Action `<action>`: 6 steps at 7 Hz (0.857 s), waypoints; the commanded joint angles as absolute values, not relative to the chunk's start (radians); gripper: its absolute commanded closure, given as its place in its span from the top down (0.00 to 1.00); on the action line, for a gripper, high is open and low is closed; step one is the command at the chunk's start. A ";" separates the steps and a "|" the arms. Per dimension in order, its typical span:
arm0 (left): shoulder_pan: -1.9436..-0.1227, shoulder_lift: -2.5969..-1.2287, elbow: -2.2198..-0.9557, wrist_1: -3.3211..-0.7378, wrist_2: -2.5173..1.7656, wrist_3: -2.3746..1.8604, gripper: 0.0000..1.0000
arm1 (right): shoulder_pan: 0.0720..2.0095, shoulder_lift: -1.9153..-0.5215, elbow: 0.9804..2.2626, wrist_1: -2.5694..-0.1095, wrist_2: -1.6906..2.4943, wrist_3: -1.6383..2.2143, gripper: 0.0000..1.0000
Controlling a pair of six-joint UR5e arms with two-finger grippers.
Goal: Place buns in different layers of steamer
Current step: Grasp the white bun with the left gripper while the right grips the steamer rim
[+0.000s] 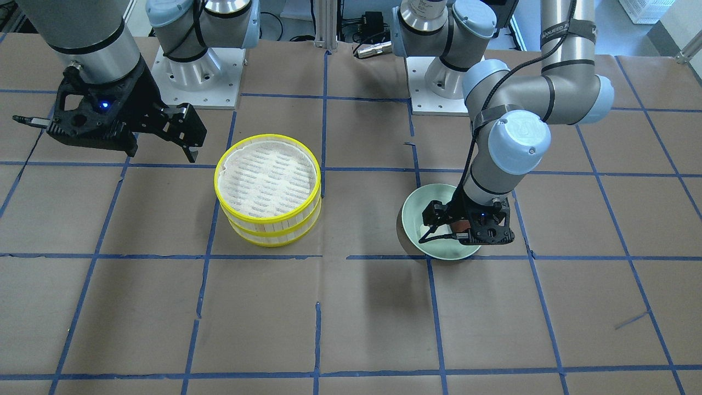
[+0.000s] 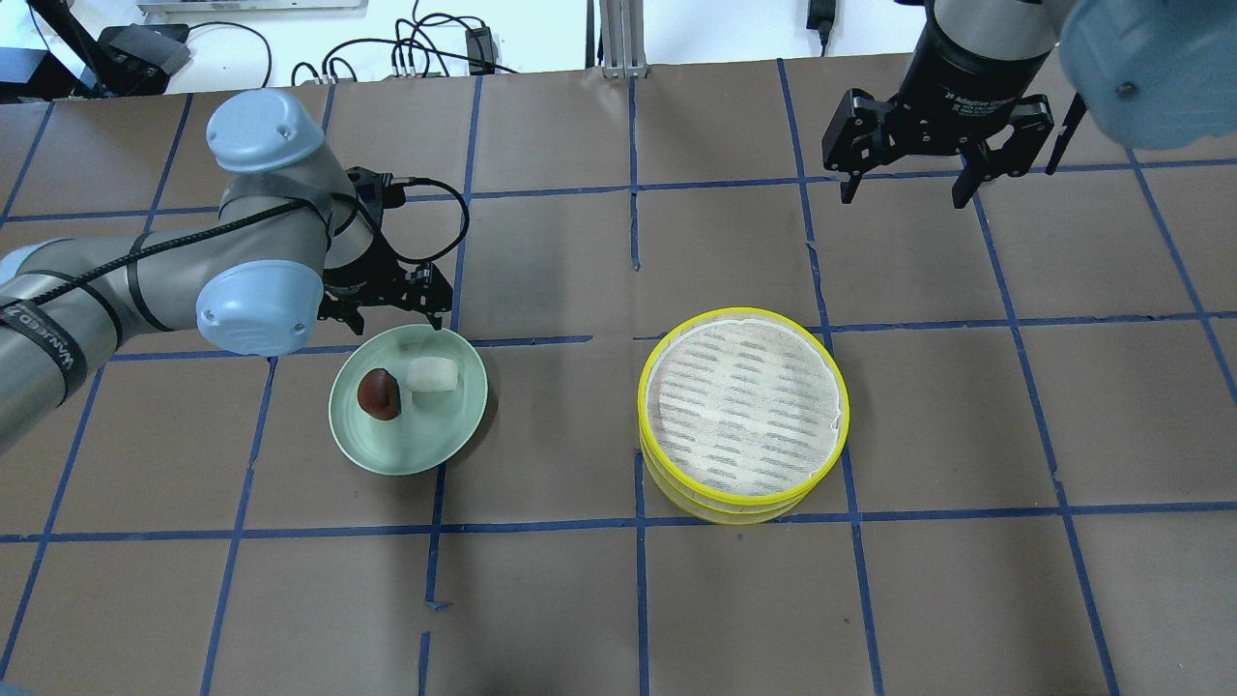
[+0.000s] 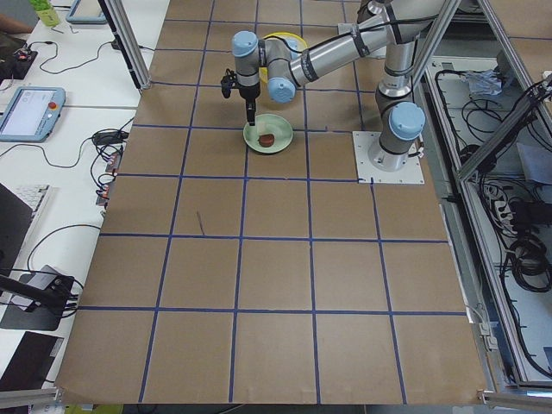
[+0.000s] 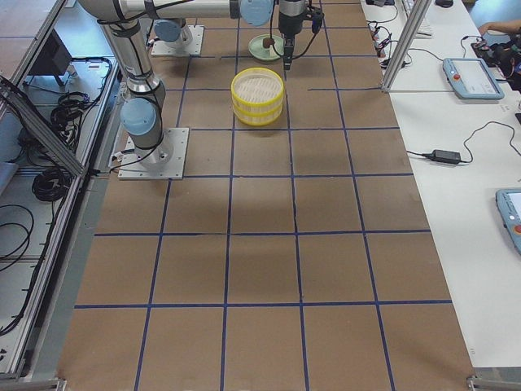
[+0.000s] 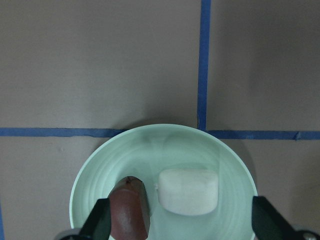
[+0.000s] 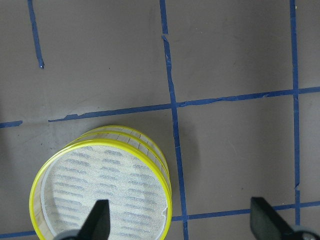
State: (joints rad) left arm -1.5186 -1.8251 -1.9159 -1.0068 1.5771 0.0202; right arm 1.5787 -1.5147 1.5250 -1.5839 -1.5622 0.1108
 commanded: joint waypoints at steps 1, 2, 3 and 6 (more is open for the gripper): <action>-1.520 -1.857 -1.953 -0.954 1.572 0.002 0.98 | 1.575 -1.513 1.545 -1.574 -1.565 0.109 1.00; -1.522 -1.859 -1.953 -0.953 1.565 -0.047 0.98 | 1.575 -1.513 1.625 -1.568 -1.566 0.086 0.99; -1.529 -1.861 -1.954 -0.954 1.565 -0.060 0.98 | 1.577 -1.520 1.760 -1.698 -1.556 0.087 0.98; -1.537 -1.876 -1.954 -0.953 1.565 -0.063 0.93 | 1.586 -1.526 1.991 -1.990 -1.566 0.098 0.97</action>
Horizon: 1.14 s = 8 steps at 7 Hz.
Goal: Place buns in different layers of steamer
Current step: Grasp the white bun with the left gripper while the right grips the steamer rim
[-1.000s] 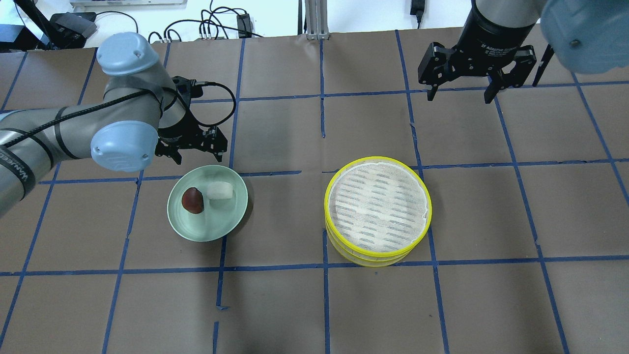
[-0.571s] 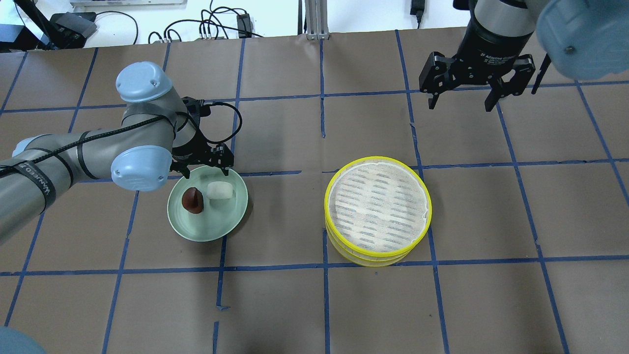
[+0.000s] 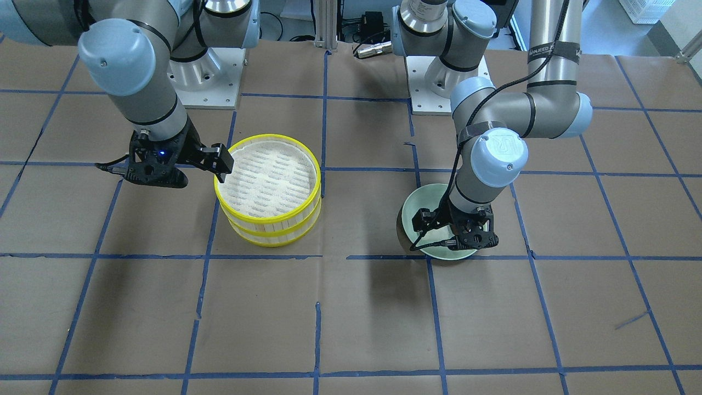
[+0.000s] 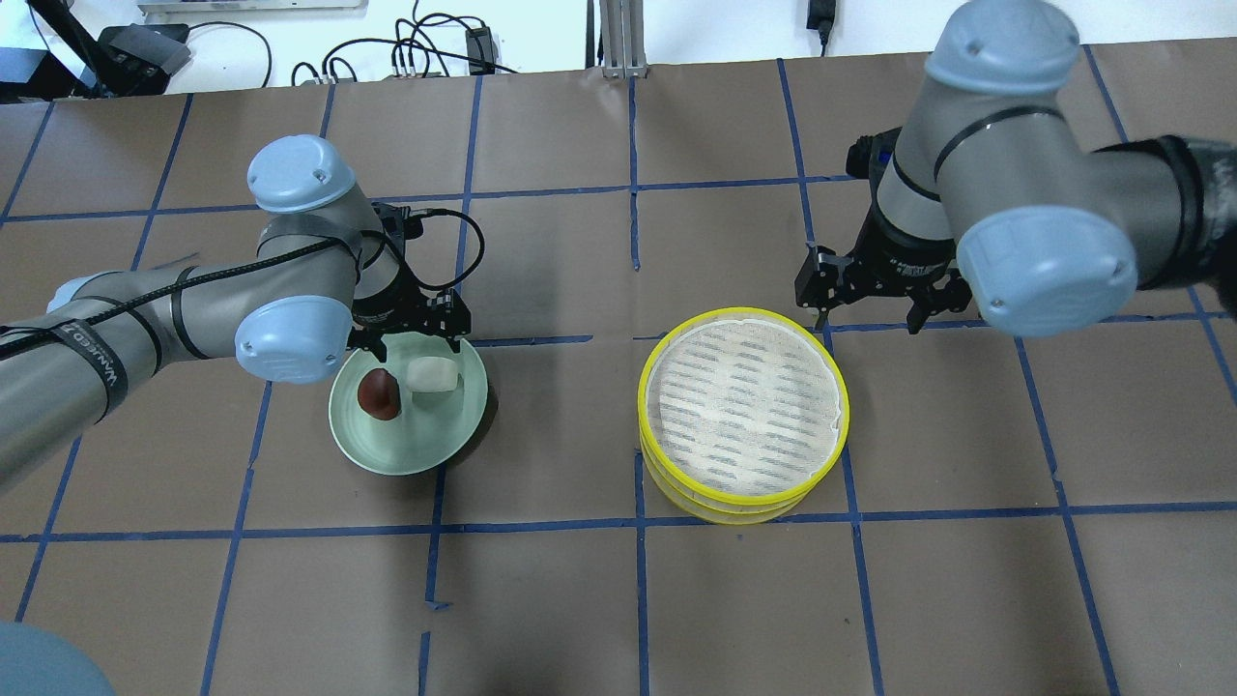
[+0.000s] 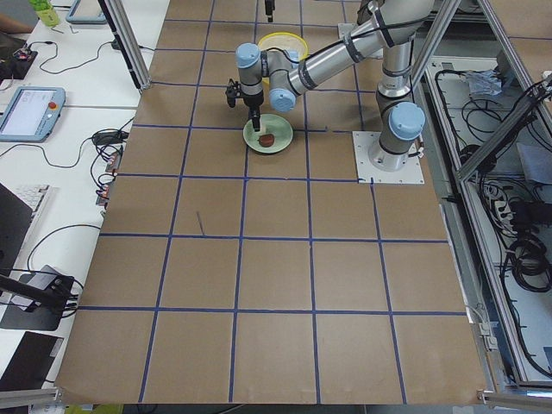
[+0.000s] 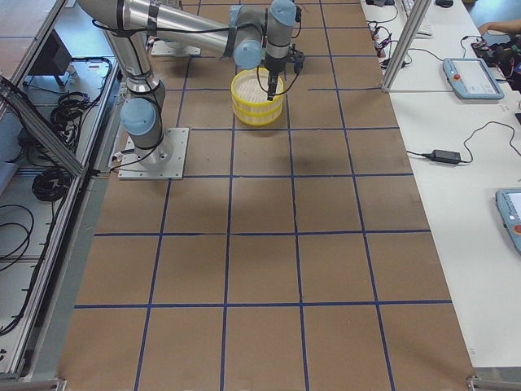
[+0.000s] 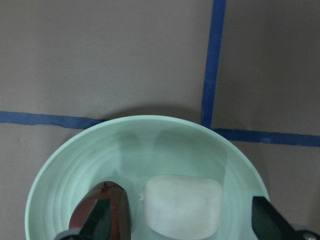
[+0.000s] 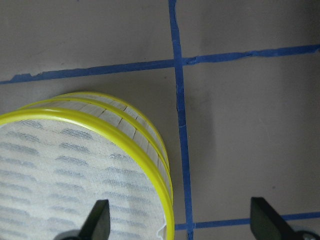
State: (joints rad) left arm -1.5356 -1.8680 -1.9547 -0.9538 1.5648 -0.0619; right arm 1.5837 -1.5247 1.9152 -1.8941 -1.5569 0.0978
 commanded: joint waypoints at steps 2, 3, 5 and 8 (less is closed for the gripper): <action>-1.537 -1.876 -1.973 -0.954 1.552 -0.066 0.62 | 1.586 -1.519 2.017 -1.991 -1.565 0.089 0.95; -1.537 -1.876 -1.991 -0.956 1.493 -0.064 0.33 | 1.592 -1.519 2.022 -1.990 -1.560 0.089 0.92; -1.537 -1.873 -1.980 -0.948 1.483 -0.060 0.00 | 1.606 -1.516 2.023 -1.983 -1.566 0.080 0.71; -1.539 -1.827 -1.898 -0.932 1.497 -0.063 0.00 | 1.608 -1.514 2.026 -1.980 -1.566 0.052 0.41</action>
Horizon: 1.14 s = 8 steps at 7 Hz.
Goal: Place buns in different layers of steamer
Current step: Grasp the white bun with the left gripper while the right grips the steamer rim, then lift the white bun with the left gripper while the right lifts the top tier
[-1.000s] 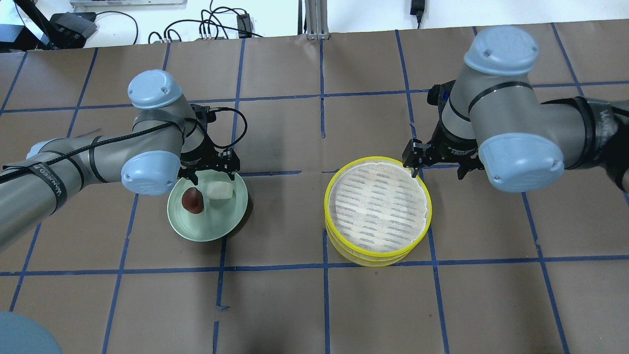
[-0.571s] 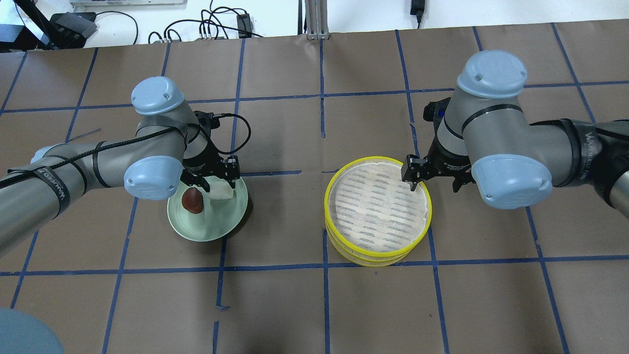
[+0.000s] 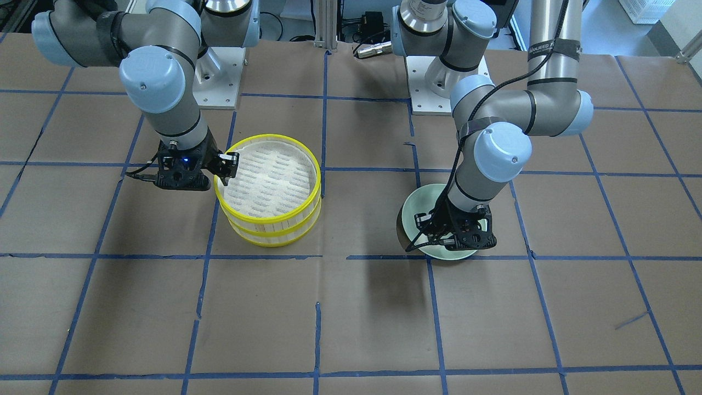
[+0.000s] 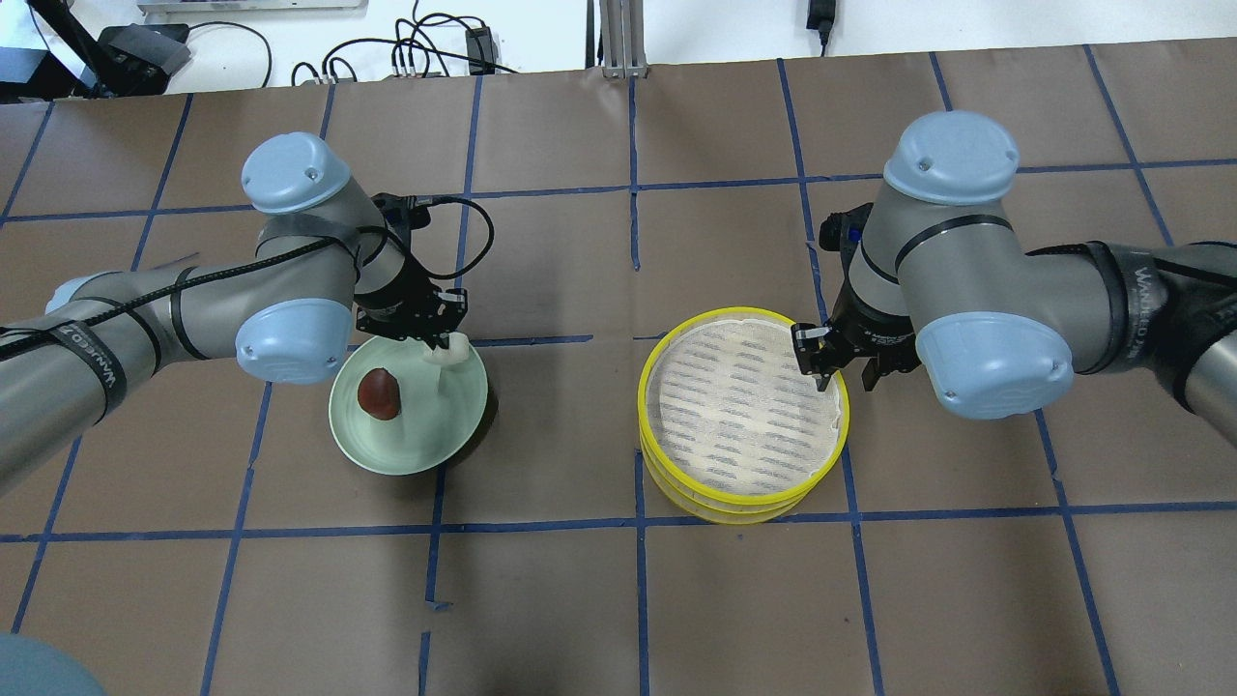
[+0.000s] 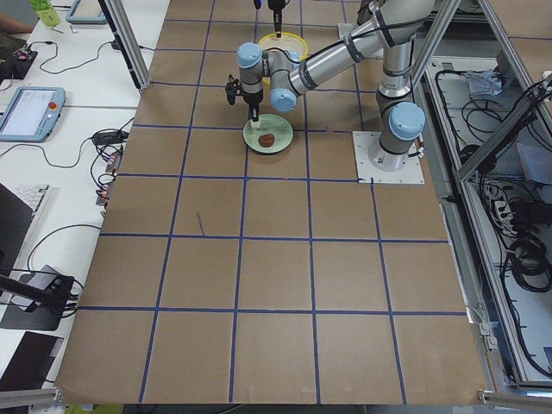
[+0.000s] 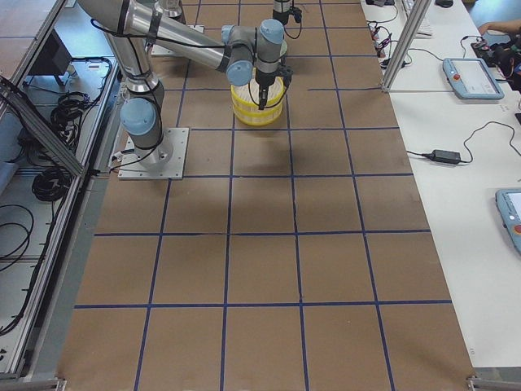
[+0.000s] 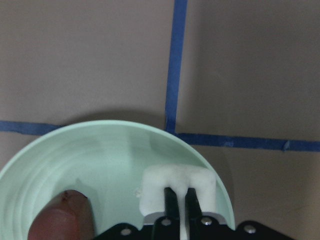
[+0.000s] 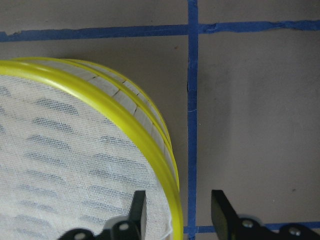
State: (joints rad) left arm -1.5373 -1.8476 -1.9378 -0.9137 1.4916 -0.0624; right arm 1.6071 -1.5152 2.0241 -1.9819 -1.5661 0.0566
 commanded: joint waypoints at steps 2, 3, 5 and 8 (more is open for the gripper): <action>-1.543 -1.774 -1.868 -1.018 1.499 -0.061 0.00 | 1.608 -1.514 2.026 -1.979 -1.565 0.052 0.41; -1.543 -1.741 -1.865 -1.047 1.499 -0.060 0.00 | 1.608 -1.514 2.029 -1.979 -1.560 0.052 0.41; -1.546 -1.729 -1.861 -1.061 1.499 -0.060 0.01 | 1.608 -1.513 2.037 -1.979 -1.566 0.052 0.30; -1.549 -1.715 -1.861 -1.072 1.499 -0.063 0.01 | 1.609 -1.514 2.039 -1.977 -1.565 0.055 0.08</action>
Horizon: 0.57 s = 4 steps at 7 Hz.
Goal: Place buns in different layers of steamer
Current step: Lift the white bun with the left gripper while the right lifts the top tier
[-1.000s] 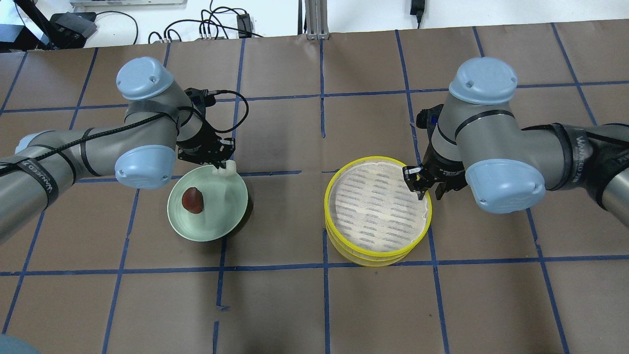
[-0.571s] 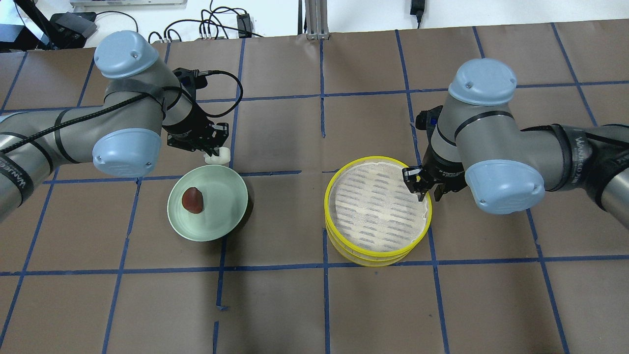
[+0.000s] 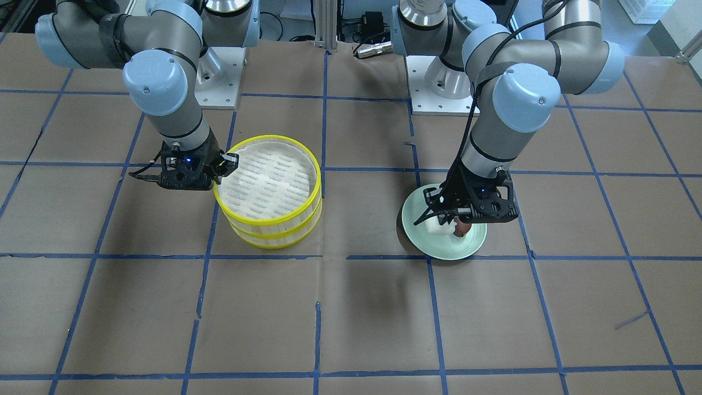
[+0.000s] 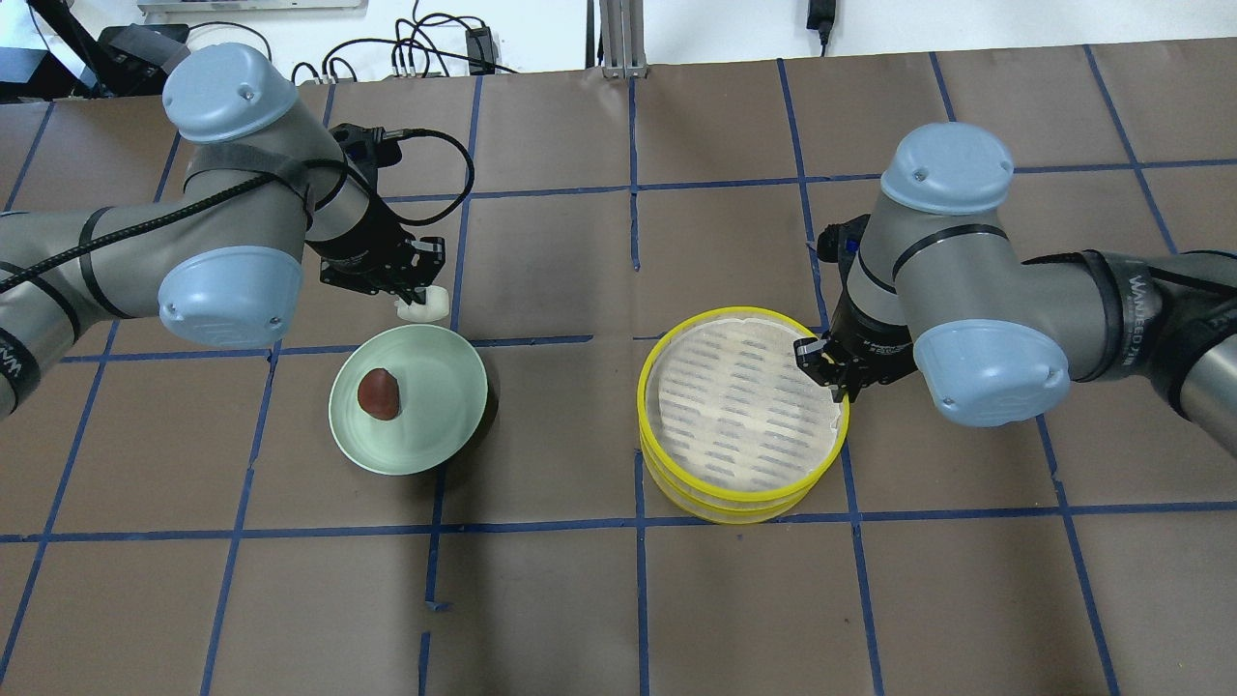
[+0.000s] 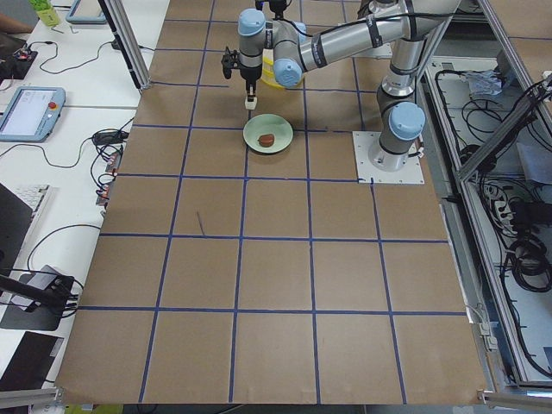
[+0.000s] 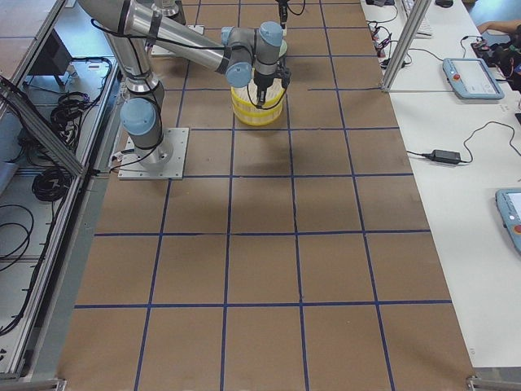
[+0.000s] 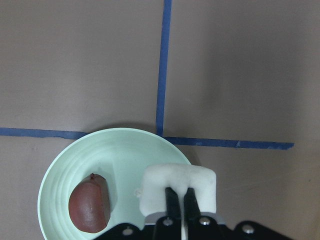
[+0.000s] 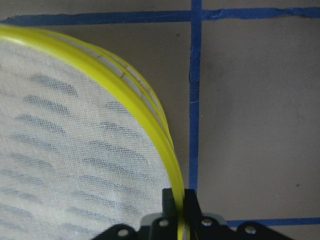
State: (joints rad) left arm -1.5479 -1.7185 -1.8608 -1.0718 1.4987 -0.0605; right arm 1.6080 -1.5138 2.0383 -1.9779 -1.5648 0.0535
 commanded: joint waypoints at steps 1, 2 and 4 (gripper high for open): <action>-1.554 -1.717 -1.861 -1.069 1.496 -0.080 0.01 | 1.615 -1.516 2.037 -1.977 -1.566 0.054 0.08; -1.589 -1.720 -1.858 -1.066 1.494 -0.174 0.01 | 1.621 -1.516 2.034 -1.976 -1.566 0.052 0.08; -1.725 -1.733 -1.818 -1.071 1.496 -0.378 0.01 | 1.608 -1.525 1.996 -1.936 -1.604 0.037 0.08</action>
State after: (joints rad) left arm -1.6502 -1.7250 -1.8364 -1.0683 1.4953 -0.2591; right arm 1.6155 -1.5183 2.0208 -1.9621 -1.5770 0.0476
